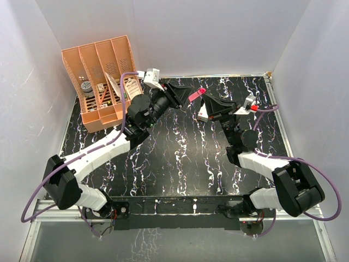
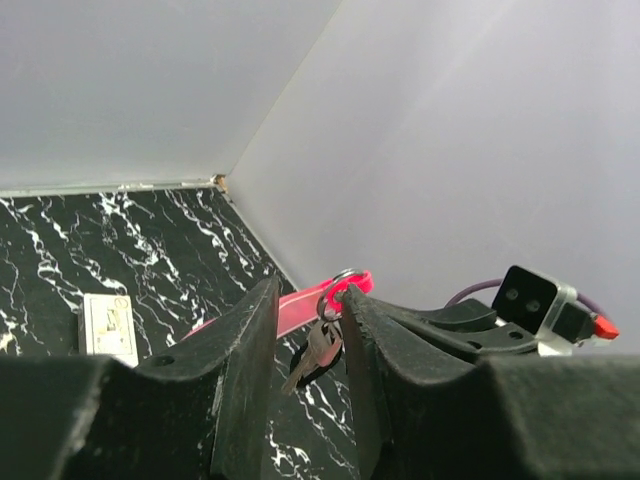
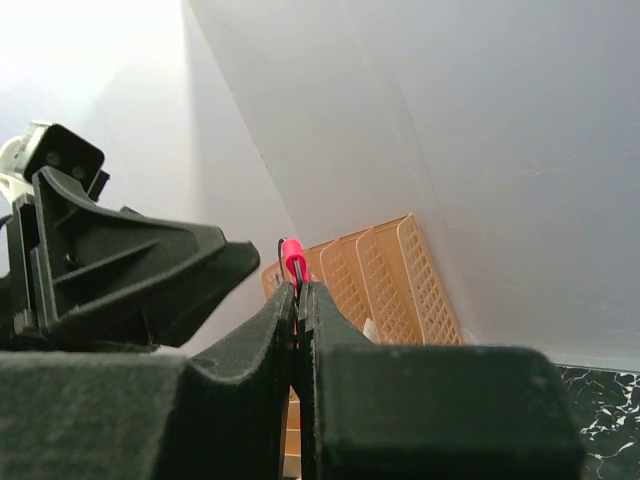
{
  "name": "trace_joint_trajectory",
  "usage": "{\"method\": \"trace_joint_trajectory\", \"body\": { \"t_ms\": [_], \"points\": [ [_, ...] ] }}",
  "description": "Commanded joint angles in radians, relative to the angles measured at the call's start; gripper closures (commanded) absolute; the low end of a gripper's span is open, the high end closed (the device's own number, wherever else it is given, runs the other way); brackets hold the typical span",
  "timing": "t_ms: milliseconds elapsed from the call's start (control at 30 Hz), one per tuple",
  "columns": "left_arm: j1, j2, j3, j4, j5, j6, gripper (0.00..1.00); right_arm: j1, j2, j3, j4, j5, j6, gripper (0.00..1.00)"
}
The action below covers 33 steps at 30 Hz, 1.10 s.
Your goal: Put the keys on the keyring
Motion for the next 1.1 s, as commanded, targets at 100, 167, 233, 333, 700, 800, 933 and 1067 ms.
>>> {"method": "trace_joint_trajectory", "body": {
  "t_ms": [100,167,233,333,700,800,933,1067],
  "points": [
    [-0.038,0.027,0.034,0.003,-0.051,-0.003,0.70,-0.006,-0.011,0.021,0.054,0.029,-0.002,1.00],
    [-0.045,0.031,0.039,-0.002,-0.057,0.001,0.70,-0.006,-0.011,0.023,0.049,0.032,-0.002,1.00],
    [-0.051,0.034,0.042,-0.002,-0.061,0.005,0.70,-0.006,-0.012,0.023,0.047,0.034,-0.002,1.00],
    [-0.060,0.038,0.047,0.001,-0.066,0.013,0.70,-0.006,-0.012,0.024,0.043,0.035,-0.002,1.00],
    [-0.072,0.067,0.077,0.007,-0.062,0.019,0.71,-0.006,-0.009,0.026,0.045,0.028,-0.002,1.00],
    [-0.072,0.072,0.080,0.008,-0.063,0.020,0.71,-0.006,-0.011,0.026,0.047,0.028,-0.003,1.00],
    [-0.073,0.079,0.083,0.016,-0.063,0.021,0.71,-0.006,-0.012,0.024,0.049,0.024,-0.003,1.00],
    [-0.075,0.083,0.084,0.019,-0.066,0.021,0.72,-0.006,-0.012,0.021,0.052,0.024,-0.004,1.00]
  ]
}}
